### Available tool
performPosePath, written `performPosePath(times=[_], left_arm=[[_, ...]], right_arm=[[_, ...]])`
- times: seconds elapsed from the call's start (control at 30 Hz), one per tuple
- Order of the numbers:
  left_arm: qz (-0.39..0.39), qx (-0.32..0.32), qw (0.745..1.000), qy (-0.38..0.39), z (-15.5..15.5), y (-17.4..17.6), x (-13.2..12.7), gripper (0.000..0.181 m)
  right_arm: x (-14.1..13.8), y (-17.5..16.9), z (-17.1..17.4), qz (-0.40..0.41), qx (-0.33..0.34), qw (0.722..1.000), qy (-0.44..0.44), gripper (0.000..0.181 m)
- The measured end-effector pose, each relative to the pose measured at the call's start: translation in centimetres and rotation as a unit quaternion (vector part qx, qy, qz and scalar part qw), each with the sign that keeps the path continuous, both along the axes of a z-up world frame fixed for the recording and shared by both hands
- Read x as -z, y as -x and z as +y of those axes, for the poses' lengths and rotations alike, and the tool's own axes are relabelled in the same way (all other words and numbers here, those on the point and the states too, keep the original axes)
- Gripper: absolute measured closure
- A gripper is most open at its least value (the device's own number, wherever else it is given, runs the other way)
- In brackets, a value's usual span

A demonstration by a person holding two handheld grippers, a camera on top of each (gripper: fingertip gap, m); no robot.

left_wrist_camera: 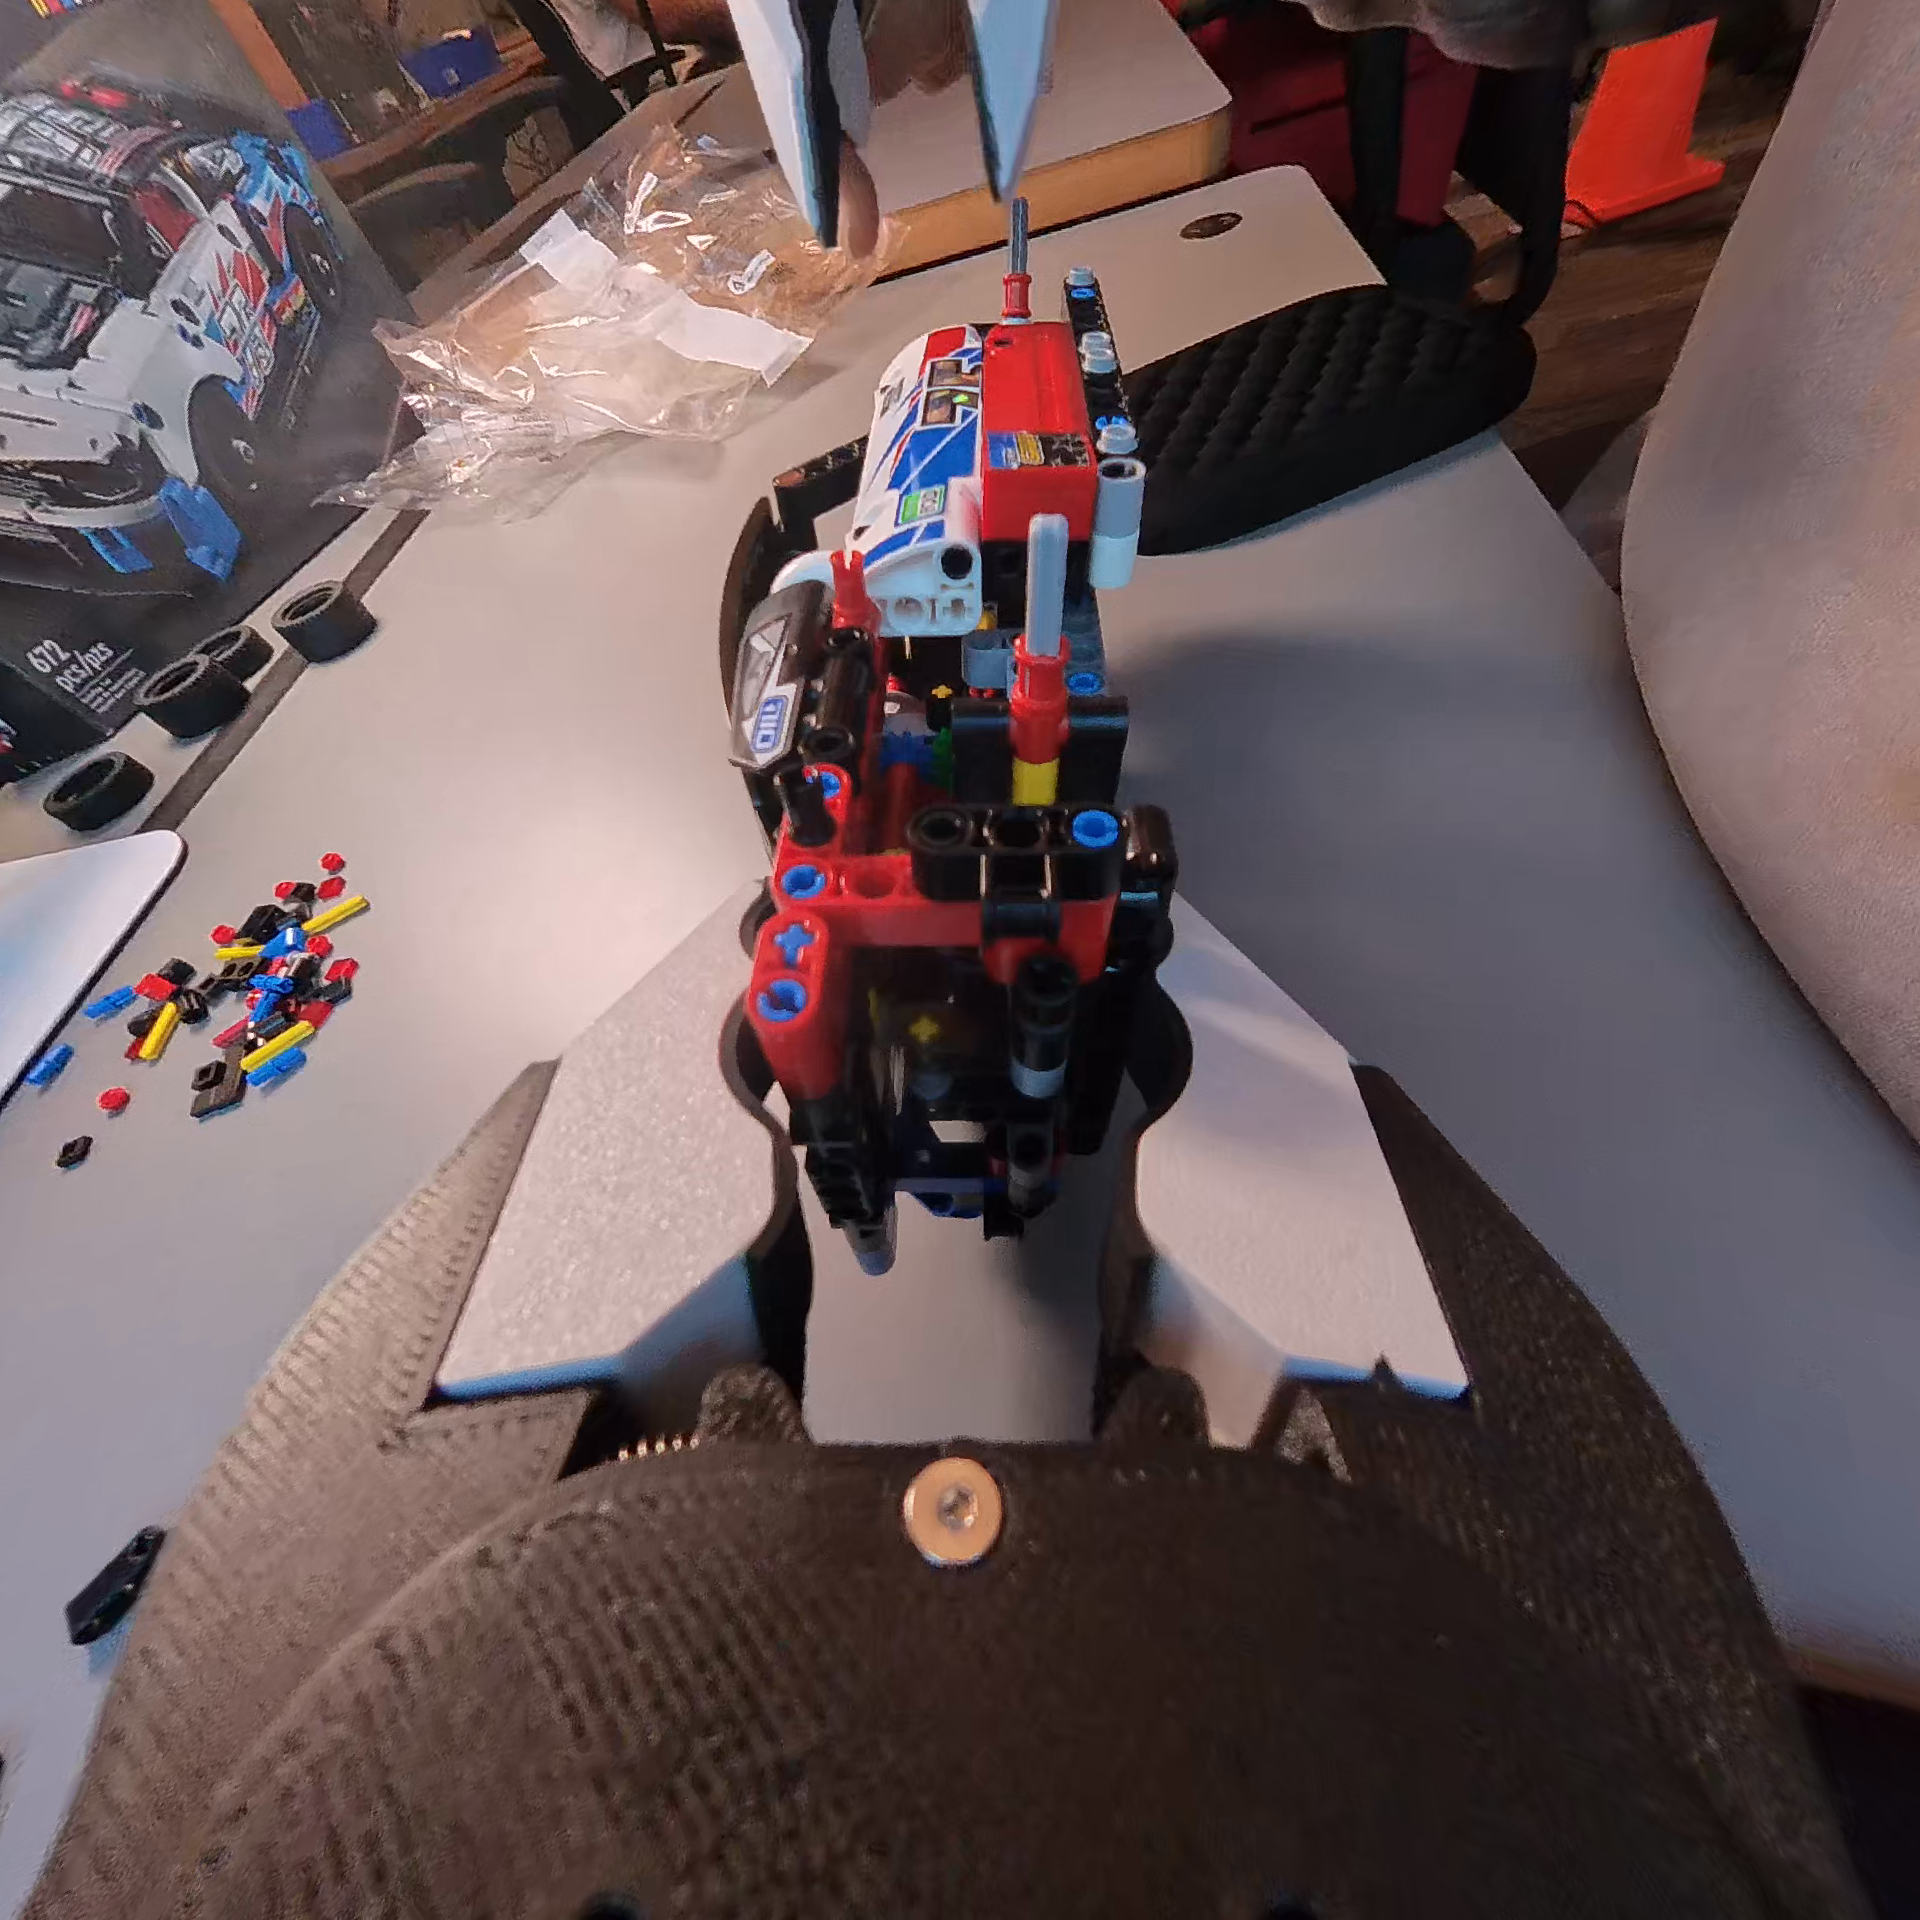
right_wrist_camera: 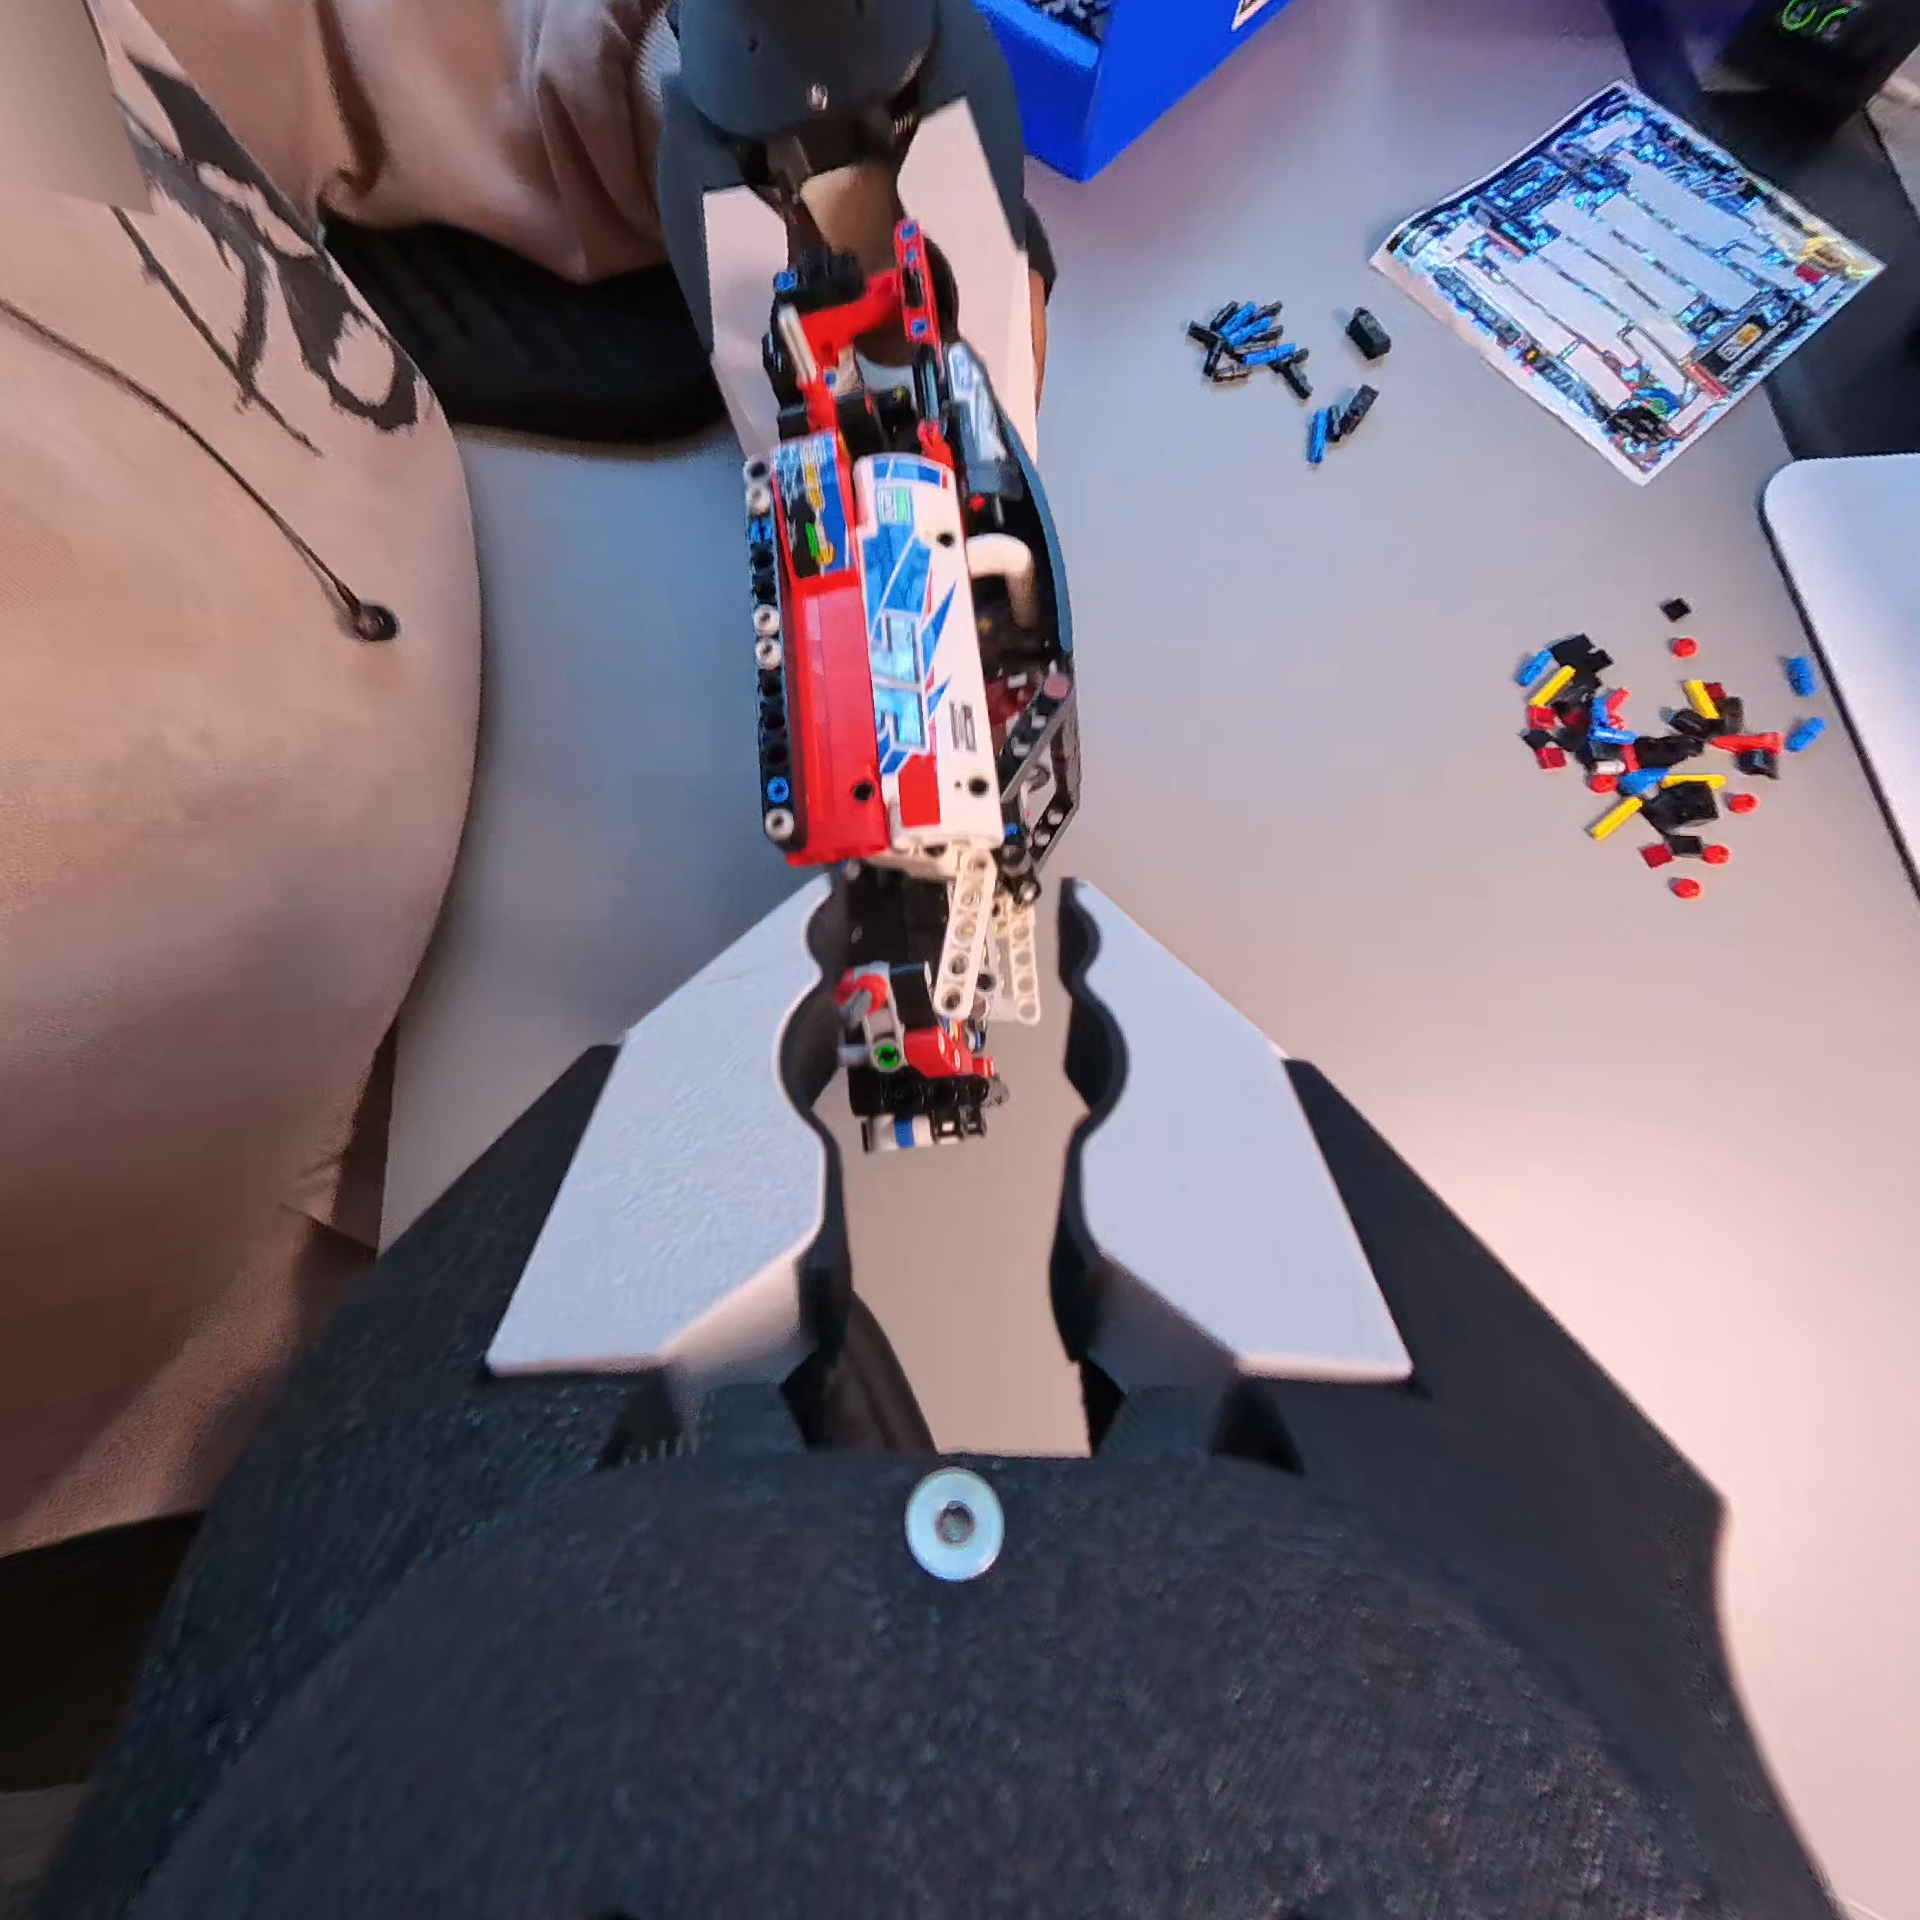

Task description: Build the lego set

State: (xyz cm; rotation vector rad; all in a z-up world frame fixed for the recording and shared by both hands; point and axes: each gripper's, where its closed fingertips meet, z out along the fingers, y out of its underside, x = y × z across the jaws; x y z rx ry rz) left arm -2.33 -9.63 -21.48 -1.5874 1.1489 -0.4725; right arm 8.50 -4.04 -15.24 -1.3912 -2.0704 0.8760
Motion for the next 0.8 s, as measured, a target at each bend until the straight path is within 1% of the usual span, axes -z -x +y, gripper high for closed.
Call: performPosePath(times=[0.03,0.1,0.17,0.2,0.23,0.27,0.33,0.47,0.57,0.67,0.8], left_arm=[[0.007,0.001,1.000,-0.013,0.0,0.0,0.0,0.117],[0.026,-0.001,0.998,-0.048,0.1,-0.1,0.0,0.118],[0.059,-0.007,0.994,-0.092,0.3,0.0,0.2,0.120],[0.075,-0.011,0.991,-0.113,0.5,0.1,0.2,0.120],[0.087,-0.016,0.988,-0.129,0.6,0.1,0.2,0.119],[0.097,-0.021,0.985,-0.140,0.8,0.1,0.3,0.119],[0.111,-0.033,0.981,-0.155,1.2,0.1,0.3,0.120],[0.123,-0.059,0.976,-0.169,2.2,0.8,0.4,0.120],[0.125,-0.075,0.976,-0.162,2.8,1.4,0.4,0.119],[0.121,-0.090,0.979,-0.138,3.0,1.9,0.5,0.110],[0.119,-0.118,0.977,-0.134,3.4,3.1,0.3,0.109]], right_arm=[[0.7,-0.6,-0.2,-0.002,-0.001,1.000,-0.005,0.133],[2.4,-1.6,-0.5,-0.012,0.003,1.000,-0.012,0.122],[4.4,-2.1,-0.5,-0.010,0.007,0.999,-0.051,0.114],[5.3,-2.1,-0.3,-0.005,0.012,0.997,-0.080,0.114],[6.2,-1.9,0.1,0.001,0.020,0.993,-0.115,0.118],[6.8,-1.8,0.6,0.009,0.025,0.988,-0.150,0.126],[7.3,-1.4,0.9,0.038,0.020,0.980,-0.193,0.147],[7.2,-0.5,2.2,0.085,0.034,0.969,-0.229,0.147],[7.0,0.2,3.1,0.111,0.040,0.962,-0.248,0.147],[7.3,1.1,4.1,0.116,0.041,0.952,-0.279,0.146],[8.2,2.2,6.4,0.109,0.043,0.929,-0.351,0.146]])
